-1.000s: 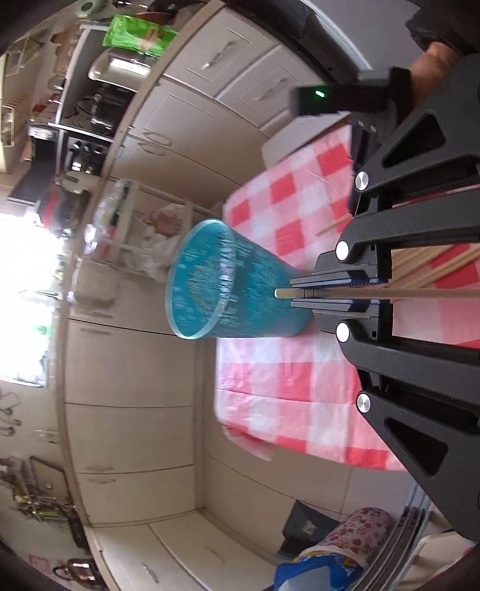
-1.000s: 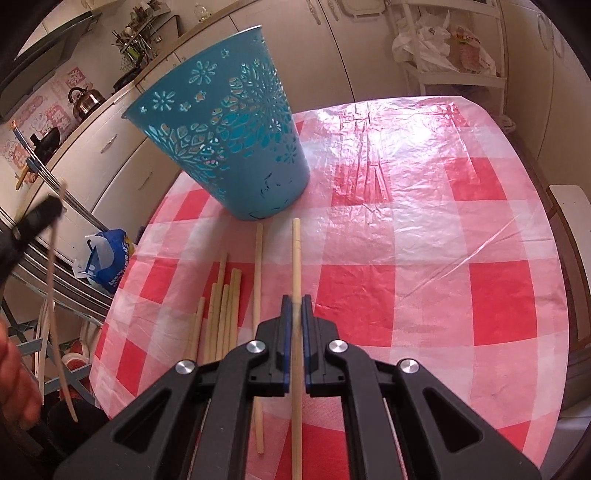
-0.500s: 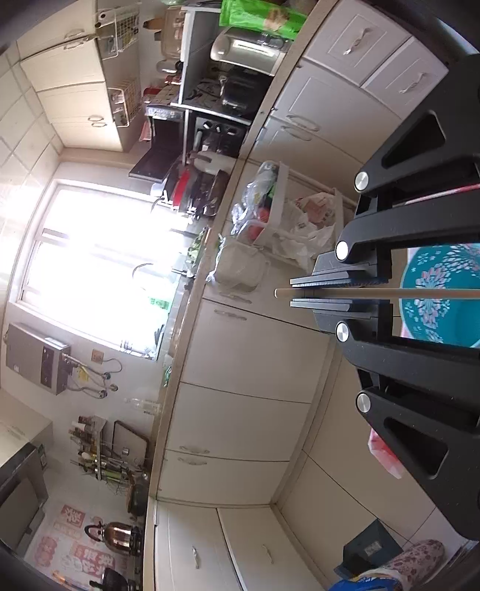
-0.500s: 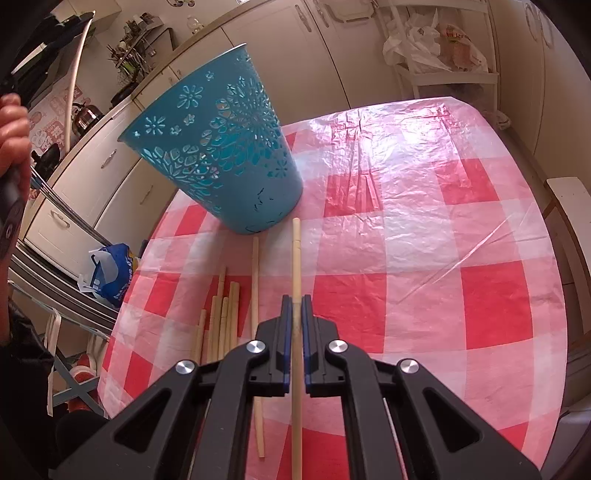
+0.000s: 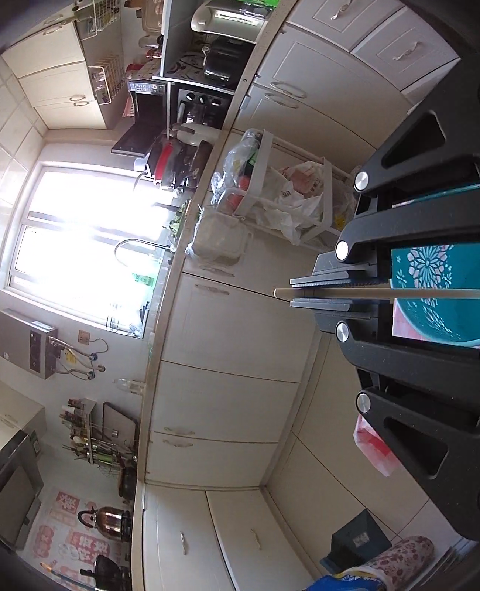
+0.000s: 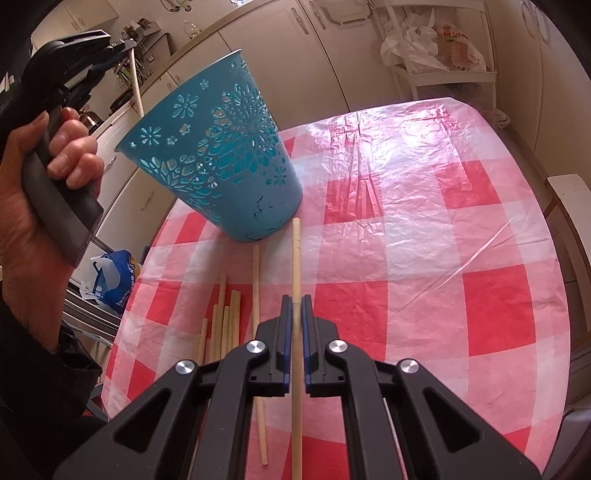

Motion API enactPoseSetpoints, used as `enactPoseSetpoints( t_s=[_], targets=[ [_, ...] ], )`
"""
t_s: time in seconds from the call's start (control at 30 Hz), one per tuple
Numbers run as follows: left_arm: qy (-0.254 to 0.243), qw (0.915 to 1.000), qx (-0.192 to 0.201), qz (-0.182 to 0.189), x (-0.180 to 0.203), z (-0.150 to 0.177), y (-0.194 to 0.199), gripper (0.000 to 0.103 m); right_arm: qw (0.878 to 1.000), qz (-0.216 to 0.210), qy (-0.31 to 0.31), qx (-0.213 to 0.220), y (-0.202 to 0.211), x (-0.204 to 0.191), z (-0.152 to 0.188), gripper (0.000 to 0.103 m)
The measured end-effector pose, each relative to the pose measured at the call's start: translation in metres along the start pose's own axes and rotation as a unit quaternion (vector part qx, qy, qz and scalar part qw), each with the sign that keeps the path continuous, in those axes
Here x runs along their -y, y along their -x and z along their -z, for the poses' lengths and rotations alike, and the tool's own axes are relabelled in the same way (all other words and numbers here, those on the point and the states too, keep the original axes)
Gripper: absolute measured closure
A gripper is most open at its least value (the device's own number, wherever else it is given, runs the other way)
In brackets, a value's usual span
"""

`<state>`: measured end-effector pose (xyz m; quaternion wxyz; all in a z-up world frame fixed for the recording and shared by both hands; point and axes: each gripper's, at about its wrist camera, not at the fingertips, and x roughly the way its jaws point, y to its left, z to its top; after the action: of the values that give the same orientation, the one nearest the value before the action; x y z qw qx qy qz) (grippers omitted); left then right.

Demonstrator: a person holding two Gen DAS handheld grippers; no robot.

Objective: Organize utensils
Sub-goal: 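Lift the chopsticks in both grippers and carry them over the teal cup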

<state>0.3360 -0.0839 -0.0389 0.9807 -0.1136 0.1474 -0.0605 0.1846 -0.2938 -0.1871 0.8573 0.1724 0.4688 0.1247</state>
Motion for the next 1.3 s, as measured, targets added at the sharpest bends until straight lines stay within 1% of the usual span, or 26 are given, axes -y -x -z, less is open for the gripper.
enactPoseSetpoints(
  t_s=[0.13,0.23,0.3,0.37,0.4,0.43,0.5,0.57,0.63,0.67,0.7,0.8,0.9,1.0,1.13,1.23,1.3],
  targets=[
    [-0.023,0.9995,-0.023,-0.002,-0.002,0.021,0.004,0.098,1.000,0.003,-0.002,0.004,0.001,0.001,0.000,0.097],
    [-0.036,0.9982,-0.048,-0.008,-0.006,0.034,0.008,0.098,1.000,0.005,-0.004,0.011,0.004,0.001,-0.001,0.097],
    [-0.045,0.9962,-0.073,-0.013,-0.009,0.042,0.011,0.097,1.000,0.005,-0.002,0.018,0.006,0.000,-0.002,0.097],
    [-0.047,0.9947,-0.090,-0.017,-0.013,0.048,0.016,0.091,1.000,0.006,0.000,0.027,0.009,-0.001,-0.002,0.097],
    [-0.047,0.9939,-0.098,-0.020,-0.016,0.050,0.019,0.081,0.999,0.007,0.002,0.033,0.012,-0.002,-0.002,0.097],
    [-0.048,0.9928,-0.107,-0.024,-0.018,0.052,0.022,0.067,0.999,0.007,0.004,0.038,0.014,-0.003,-0.003,0.097],
    [-0.039,0.9924,-0.112,-0.031,-0.026,0.052,0.035,0.054,0.999,0.008,0.005,0.053,0.019,-0.005,-0.003,0.097],
    [-0.019,0.9925,-0.114,-0.039,-0.035,0.053,0.053,0.050,0.997,0.004,0.005,0.071,0.026,-0.006,-0.005,0.097],
    [0.007,0.9925,-0.114,-0.045,-0.046,0.056,0.071,0.042,0.996,-0.005,0.005,0.092,0.036,-0.007,-0.006,0.097],
    [0.016,0.9920,-0.115,-0.049,-0.050,0.056,0.077,0.039,0.995,-0.012,0.003,0.104,0.042,-0.008,-0.008,0.097],
    [0.024,0.9913,-0.118,-0.052,-0.055,0.057,0.081,0.038,0.993,-0.016,0.001,0.115,0.048,-0.009,-0.009,0.097],
    [0.046,0.9888,-0.135,-0.046,-0.065,0.054,0.083,0.038,0.986,-0.030,0.008,0.162,0.071,-0.021,-0.018,0.097],
    [0.064,0.9891,-0.125,-0.047,-0.075,0.046,0.093,0.037,0.978,-0.049,0.011,0.204,0.088,-0.039,-0.037,0.097],
    [0.082,0.9883,-0.119,-0.048,-0.085,0.040,0.100,0.033,0.971,-0.054,0.027,0.233,0.092,-0.065,-0.072,0.097],
    [0.102,0.9855,-0.128,-0.044,-0.095,0.036,0.100,0.031,0.961,-0.049,0.051,0.267,0.083,-0.099,-0.127,0.097],
    [0.108,0.9850,-0.127,-0.044,-0.100,0.033,0.100,0.031,0.959,-0.036,0.039,0.280,0.064,-0.111,-0.161,0.097],
    [0.114,0.9849,-0.124,-0.040,-0.103,0.030,0.102,0.031,0.957,-0.026,0.026,0.289,0.052,-0.113,-0.176,0.097]
  ],
)
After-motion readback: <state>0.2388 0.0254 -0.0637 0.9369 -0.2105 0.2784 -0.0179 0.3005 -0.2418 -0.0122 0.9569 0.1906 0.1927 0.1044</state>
